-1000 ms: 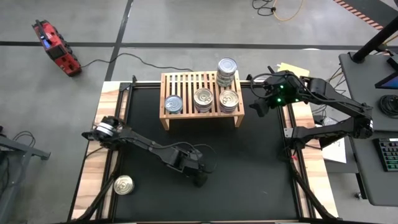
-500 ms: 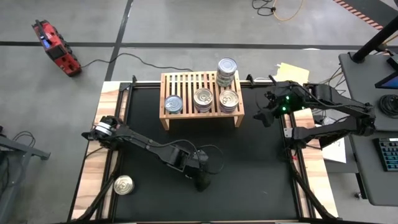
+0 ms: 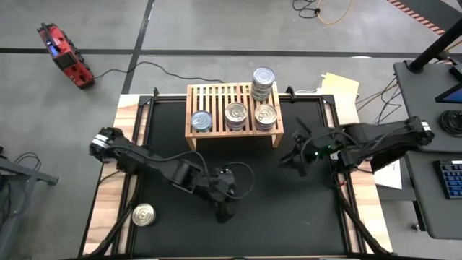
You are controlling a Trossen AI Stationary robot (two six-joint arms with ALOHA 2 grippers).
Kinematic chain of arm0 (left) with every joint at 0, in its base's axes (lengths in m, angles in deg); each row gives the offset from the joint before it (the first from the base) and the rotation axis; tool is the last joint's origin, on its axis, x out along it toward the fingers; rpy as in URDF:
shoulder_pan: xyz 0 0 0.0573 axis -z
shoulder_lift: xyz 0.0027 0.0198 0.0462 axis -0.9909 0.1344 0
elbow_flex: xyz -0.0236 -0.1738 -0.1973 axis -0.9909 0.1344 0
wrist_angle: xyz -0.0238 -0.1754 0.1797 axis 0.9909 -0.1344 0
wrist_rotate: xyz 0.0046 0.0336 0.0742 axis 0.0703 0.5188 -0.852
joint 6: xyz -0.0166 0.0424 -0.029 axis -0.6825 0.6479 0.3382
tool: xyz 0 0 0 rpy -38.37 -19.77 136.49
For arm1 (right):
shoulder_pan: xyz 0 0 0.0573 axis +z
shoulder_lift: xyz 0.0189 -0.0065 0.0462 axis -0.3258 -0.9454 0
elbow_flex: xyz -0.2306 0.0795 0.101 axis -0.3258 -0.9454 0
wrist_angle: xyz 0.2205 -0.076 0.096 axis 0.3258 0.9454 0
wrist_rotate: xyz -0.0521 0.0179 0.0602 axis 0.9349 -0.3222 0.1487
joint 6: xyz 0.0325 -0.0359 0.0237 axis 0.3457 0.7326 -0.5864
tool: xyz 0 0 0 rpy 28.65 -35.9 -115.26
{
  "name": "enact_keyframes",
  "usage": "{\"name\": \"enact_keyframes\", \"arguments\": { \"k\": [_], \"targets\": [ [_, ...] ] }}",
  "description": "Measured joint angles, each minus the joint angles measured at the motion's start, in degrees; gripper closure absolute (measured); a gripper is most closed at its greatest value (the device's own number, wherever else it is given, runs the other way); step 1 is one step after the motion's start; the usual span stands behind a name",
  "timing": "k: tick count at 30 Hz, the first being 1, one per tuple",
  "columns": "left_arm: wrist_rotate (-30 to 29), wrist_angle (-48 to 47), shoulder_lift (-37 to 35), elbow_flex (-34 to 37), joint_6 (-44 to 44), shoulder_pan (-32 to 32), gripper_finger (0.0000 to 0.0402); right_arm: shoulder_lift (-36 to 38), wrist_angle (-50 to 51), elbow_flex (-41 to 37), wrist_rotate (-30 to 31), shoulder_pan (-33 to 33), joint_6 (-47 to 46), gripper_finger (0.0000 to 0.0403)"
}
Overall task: Stack canned seafood by type on shelf
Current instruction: Stack the blue pink tuna can on top of the blue pink tuna can on the shelf
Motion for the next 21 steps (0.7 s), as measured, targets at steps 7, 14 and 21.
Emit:
{"name": "enact_keyframes", "arguments": {
  "k": [7,14,21],
  "targets": [
    [-2.1,7.1,-9.6,11.6,-0.1,0.2,0.0402,-4.7,-15.9,-5.8,0.5,3.1,-3.8,0.0246],
    [-1.0,26.0,-17.4,28.2,-8.7,0.2,0.0402,-12.5,-23.9,-5.4,1.9,5.3,-4.7,0.0272],
    [-1.0,27.0,-19.3,37.0,-19.6,0.3,0.0402,-22.3,-31.6,-5.4,4.6,7.8,-7.6,0.0306]
  ]
}}
